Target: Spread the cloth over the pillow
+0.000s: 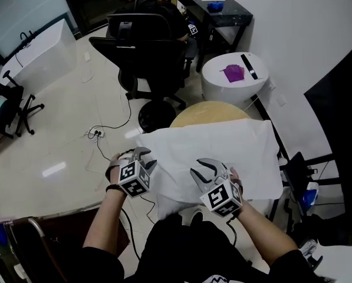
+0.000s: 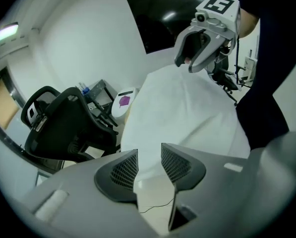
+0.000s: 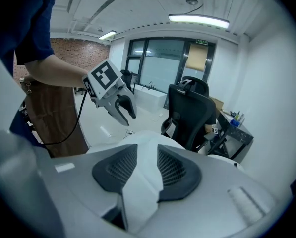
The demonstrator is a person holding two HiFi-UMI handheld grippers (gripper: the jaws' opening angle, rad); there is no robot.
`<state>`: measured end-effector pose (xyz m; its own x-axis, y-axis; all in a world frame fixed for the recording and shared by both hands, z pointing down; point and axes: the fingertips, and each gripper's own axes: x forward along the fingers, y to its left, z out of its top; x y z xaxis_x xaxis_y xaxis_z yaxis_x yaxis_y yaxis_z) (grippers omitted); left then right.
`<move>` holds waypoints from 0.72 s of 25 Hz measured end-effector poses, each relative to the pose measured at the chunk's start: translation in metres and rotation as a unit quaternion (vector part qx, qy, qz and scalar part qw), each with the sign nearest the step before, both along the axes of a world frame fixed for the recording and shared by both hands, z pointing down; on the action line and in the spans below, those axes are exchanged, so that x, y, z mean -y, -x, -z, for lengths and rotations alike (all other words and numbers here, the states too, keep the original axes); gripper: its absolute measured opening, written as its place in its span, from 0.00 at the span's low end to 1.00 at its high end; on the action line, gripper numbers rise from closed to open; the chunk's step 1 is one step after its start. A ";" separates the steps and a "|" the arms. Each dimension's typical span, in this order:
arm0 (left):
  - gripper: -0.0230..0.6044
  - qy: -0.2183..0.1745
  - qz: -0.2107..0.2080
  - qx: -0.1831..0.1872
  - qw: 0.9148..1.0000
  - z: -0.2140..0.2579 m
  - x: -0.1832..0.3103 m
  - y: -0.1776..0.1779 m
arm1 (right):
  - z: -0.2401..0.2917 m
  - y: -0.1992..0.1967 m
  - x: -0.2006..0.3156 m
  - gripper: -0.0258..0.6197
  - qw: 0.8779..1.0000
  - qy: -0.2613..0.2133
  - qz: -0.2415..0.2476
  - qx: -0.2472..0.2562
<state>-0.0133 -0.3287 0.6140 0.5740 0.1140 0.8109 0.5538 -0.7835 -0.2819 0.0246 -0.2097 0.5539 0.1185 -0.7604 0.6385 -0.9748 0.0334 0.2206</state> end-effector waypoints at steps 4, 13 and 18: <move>0.25 -0.001 -0.026 0.034 0.999 -0.016 -0.044 0.050 | -0.004 0.031 -0.014 0.25 0.999 0.000 0.042 0.003; 0.28 -0.061 0.035 0.067 0.995 -0.051 -0.087 0.122 | -0.026 0.104 -0.055 0.25 0.988 0.019 0.148 -0.027; 0.32 -0.124 0.022 0.072 0.989 -0.074 -0.073 0.123 | -0.058 0.127 -0.056 0.25 0.975 0.059 0.191 -0.096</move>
